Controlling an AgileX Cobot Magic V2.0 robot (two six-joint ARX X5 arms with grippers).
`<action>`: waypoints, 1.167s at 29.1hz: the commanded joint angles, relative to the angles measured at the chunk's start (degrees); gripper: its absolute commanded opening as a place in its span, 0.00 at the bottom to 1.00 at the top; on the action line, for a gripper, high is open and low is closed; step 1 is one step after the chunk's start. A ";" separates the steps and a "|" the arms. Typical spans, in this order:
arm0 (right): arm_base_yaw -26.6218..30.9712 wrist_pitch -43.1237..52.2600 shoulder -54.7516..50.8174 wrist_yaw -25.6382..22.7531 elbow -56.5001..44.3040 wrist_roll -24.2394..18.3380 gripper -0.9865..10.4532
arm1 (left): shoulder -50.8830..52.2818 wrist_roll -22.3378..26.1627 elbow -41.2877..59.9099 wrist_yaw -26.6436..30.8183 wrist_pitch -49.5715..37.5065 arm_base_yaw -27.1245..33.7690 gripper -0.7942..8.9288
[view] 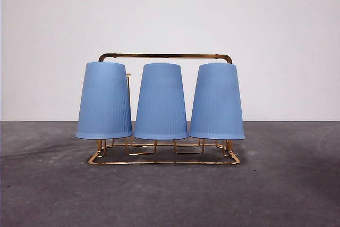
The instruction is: Pick the top cup and place it on cupholder, pick up the mid cup and place it on cupholder, last pick the bottom cup and place it on cupholder.
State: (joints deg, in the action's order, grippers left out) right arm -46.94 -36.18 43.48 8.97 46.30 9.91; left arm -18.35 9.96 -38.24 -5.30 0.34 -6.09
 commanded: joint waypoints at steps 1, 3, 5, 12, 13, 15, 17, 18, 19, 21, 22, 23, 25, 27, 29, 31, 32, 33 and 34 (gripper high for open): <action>-0.61 0.61 0.22 -0.02 0.61 0.37 0.09 | 2.99 1.20 6.21 -0.11 -3.32 2.73 0.10; -0.61 0.61 0.22 -0.02 0.63 0.37 0.09 | 4.87 1.20 10.08 -0.09 -3.61 4.02 0.10; -0.61 0.61 0.20 -0.02 0.61 0.37 0.09 | 6.47 1.20 13.64 -0.07 -3.67 4.92 0.10; -0.61 0.61 0.22 -0.02 0.61 0.37 0.09 | 12.50 0.87 24.74 -0.04 -3.26 5.99 0.10; -0.61 0.61 0.22 -0.02 0.61 0.37 0.09 | 13.60 0.87 26.25 -0.04 -2.89 6.05 0.10; -0.61 0.61 0.22 -0.02 0.61 0.37 0.09 | 15.12 0.90 27.93 -0.04 -1.64 6.14 0.10; -0.61 0.61 0.22 -0.02 0.61 0.37 0.09 | 16.50 0.90 29.16 -0.04 0.31 6.14 0.10; -0.61 0.61 0.22 -0.02 0.61 0.37 0.09 | 17.07 0.92 29.75 -0.04 1.14 6.14 0.10; -0.61 0.61 0.22 -0.02 0.61 0.37 0.09 | 17.49 0.94 30.23 -0.02 1.84 6.14 0.10; -0.61 0.61 0.22 -0.02 0.61 0.37 0.09 | 18.21 0.92 31.12 0.37 3.41 6.21 0.10; -0.61 0.61 0.22 -0.02 0.61 0.37 0.09 | 18.16 0.90 31.56 0.87 3.96 6.21 0.10; -0.61 0.61 0.22 -0.02 0.61 0.37 0.09 | 18.16 0.92 31.89 1.03 4.52 6.21 0.10; -0.61 0.61 0.22 -0.02 0.61 0.37 0.09 | 18.16 0.92 32.50 1.03 5.42 6.21 0.10; -0.61 0.61 0.22 -0.02 0.61 0.37 0.09 | 18.16 0.92 33.46 1.05 5.84 6.21 0.10; -0.61 0.61 0.22 -0.02 0.61 0.37 0.09 | 18.16 0.90 34.62 1.05 5.86 6.21 0.10; -0.61 0.61 0.20 -0.02 0.61 0.37 0.09 | 18.16 0.63 35.67 1.03 6.32 6.19 0.10; -0.61 0.61 0.22 -0.02 0.61 0.37 0.09 | 18.16 0.37 36.13 1.03 6.58 6.19 0.10; -0.61 0.61 0.22 -0.02 0.61 0.37 0.09 | 18.16 0.09 36.50 1.05 6.75 6.19 0.10; -0.61 0.61 0.22 -0.02 0.61 0.37 0.09 | 18.16 -0.15 36.85 1.05 7.06 6.19 0.10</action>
State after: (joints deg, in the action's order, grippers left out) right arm -46.94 -36.18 43.48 8.97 46.30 9.91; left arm -0.32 10.37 -1.89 -4.38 8.54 -0.01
